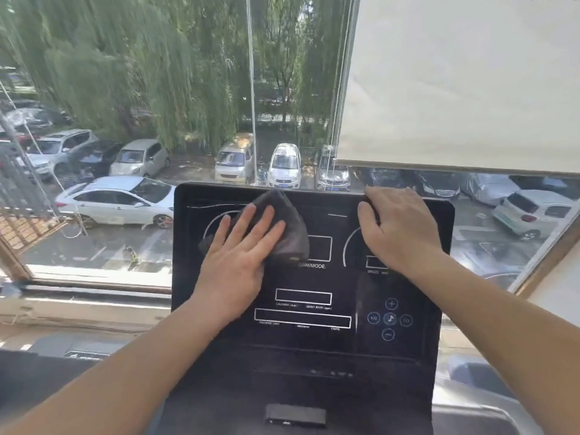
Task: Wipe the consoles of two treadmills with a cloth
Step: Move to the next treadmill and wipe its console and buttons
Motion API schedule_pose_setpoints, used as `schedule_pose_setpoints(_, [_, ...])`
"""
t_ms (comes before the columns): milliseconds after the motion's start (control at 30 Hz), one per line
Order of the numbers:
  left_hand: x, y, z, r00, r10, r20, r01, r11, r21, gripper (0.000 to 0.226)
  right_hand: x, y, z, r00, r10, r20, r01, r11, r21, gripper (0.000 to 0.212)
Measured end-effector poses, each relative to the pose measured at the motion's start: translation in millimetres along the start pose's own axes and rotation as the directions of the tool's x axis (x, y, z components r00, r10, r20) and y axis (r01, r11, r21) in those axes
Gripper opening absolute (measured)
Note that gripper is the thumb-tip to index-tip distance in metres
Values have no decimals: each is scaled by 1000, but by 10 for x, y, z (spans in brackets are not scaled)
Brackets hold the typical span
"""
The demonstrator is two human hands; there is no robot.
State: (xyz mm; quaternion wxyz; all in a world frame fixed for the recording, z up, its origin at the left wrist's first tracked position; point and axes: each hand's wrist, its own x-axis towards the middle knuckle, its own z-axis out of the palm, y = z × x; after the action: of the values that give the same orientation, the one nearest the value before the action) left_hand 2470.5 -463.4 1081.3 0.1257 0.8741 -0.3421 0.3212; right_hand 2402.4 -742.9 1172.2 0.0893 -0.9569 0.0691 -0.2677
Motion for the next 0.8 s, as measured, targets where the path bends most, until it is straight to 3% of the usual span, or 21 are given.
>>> schedule_pose_setpoints(100, [185,489,123,954,-292,-60,273,936,-223,74,-23,60,-15,1000,-4,-12,5,996,85,44])
schedule_pose_setpoints(167, [67,781,289,954,-293,-60,276,940,-203,75,2,93,-10,1000,-11,-4,12,995,101,44])
schedule_pose_setpoints(267, [-237,1015,460,998,30,62,-28,999,-31,81,4,124,21,999,-34,4,33,994,109,48])
schedule_pose_setpoints(333, [-271,892,371,944,272,186,-289,955,70,80,-2,134,27,999,-38,-5,39,991,131,51])
schedule_pose_setpoints(400, [-114,684,229,909,354,222,-389,911,140,76,9,157,17,999,-42,-4,42,990,136,52])
schedule_pose_setpoints(467, [123,569,109,964,236,121,-254,952,172,74,5,177,2,999,-51,13,49,990,131,50])
schedule_pose_setpoints(567, [422,666,1,991,-132,-35,133,991,10,71,-14,169,-38,999,-41,35,36,990,140,47])
schedule_pose_setpoints(667, [427,945,133,969,-234,-74,227,969,-95,74,-10,160,-61,998,-30,46,23,988,156,46])
schedule_pose_setpoints(733, [243,1120,302,989,-142,-43,140,989,-48,77,-7,166,-54,999,-28,43,21,987,159,47])
schedule_pose_setpoints(800, [18,1197,390,989,133,58,-136,989,51,80,0,174,-57,998,-35,48,27,987,159,48])
